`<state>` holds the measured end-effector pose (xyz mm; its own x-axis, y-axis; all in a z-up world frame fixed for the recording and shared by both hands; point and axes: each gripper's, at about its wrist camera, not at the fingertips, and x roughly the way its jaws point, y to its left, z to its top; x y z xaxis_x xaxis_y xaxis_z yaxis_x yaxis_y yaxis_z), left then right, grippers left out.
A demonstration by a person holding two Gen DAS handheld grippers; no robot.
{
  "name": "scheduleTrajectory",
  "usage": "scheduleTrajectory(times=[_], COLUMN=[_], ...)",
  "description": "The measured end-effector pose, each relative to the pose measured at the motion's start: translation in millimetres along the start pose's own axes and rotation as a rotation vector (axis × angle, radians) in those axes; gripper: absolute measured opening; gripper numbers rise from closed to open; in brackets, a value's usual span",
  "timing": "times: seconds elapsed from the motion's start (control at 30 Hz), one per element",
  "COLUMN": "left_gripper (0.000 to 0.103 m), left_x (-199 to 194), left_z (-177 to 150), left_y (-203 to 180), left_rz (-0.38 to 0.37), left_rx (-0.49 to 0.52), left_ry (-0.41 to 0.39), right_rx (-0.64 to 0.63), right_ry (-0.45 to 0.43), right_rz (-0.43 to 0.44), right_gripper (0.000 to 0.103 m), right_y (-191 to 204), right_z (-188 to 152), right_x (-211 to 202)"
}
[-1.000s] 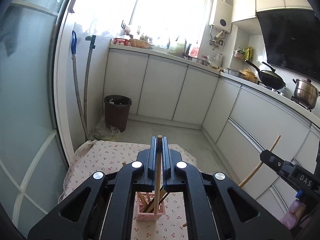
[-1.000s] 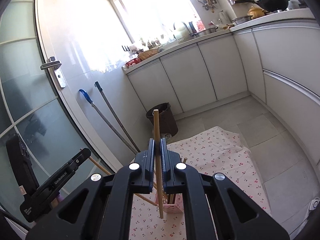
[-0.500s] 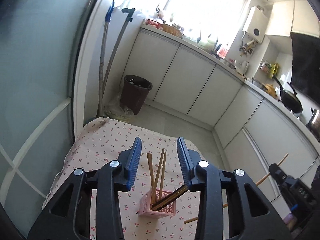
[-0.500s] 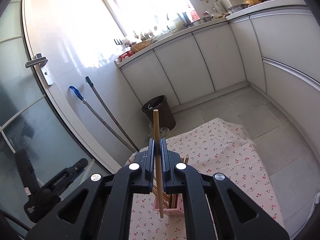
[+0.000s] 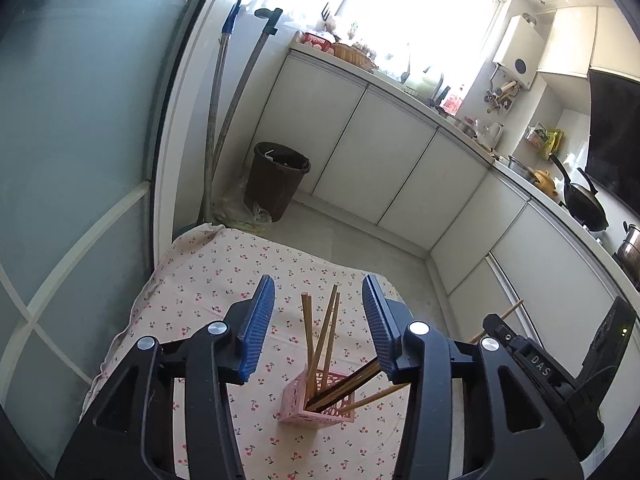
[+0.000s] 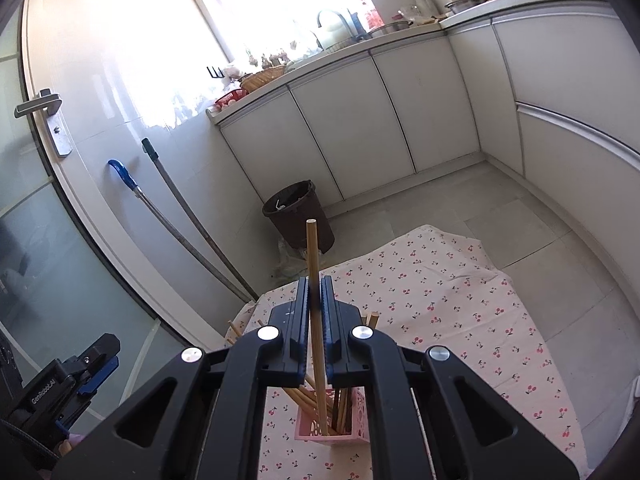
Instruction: Organize utensils
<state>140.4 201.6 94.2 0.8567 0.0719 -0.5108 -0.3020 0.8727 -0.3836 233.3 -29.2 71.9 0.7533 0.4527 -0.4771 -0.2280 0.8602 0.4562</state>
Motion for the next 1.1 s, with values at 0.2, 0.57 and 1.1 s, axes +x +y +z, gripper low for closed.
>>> scheduleTrajectory(times=[0.2,0.57,1.1], left_gripper=[0.061,0.069,0.092], left_x=[2.8,-9.1,-16.3], left_z=[-10.9,-47.3,-121.4], left_y=[-9.0,-49.7,-82.9], left_rz=[0.056,0.126,0.174], left_rx=[0.06,0.219,0.37], left_ry=[-0.023,-0.071,-0.042], right_rx=[0.008,-0.174,-0.149], right_ry=[0.075,0.01,0.062], right_rz=[-0.006,-0.145,-0.298], right_gripper=[0.026,0.039,0.067], right_y=[-5.0,-1.5,-58.4], right_z=[-12.4,-29.1,-77.7], right_x=[13.5,-48.0,-88.6])
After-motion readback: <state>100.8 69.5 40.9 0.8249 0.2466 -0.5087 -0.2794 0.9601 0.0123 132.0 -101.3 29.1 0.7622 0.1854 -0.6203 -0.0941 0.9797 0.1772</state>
